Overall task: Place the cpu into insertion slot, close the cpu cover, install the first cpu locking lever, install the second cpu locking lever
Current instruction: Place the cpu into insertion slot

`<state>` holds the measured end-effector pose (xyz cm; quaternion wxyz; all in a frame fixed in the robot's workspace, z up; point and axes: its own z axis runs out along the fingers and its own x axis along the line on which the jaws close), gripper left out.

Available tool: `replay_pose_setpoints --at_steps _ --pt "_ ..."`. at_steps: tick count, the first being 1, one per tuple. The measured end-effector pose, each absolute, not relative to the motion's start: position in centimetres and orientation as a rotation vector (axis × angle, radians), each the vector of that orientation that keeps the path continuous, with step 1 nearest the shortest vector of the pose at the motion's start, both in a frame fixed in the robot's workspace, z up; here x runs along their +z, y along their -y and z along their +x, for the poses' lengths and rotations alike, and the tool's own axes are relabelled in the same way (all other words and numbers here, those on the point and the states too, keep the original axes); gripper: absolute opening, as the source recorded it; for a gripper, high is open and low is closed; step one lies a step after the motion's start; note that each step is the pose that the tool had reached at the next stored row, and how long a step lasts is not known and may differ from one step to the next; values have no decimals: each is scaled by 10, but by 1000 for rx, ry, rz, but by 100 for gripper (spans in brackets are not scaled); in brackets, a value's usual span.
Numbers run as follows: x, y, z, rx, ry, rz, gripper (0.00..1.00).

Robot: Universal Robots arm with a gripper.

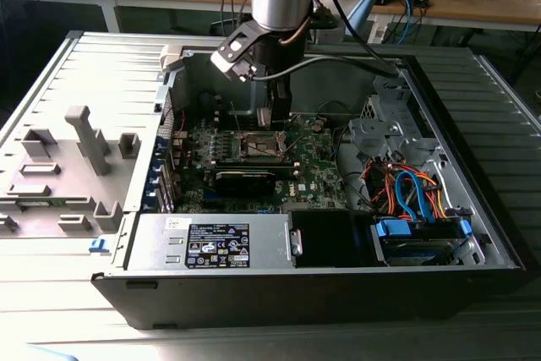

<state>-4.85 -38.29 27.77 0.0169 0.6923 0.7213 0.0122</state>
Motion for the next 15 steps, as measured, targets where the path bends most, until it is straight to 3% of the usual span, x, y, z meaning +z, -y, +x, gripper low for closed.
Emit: replay_pose_setpoints --at_steps 15 --pt "270 382 -50 36 -2237 2155 55"
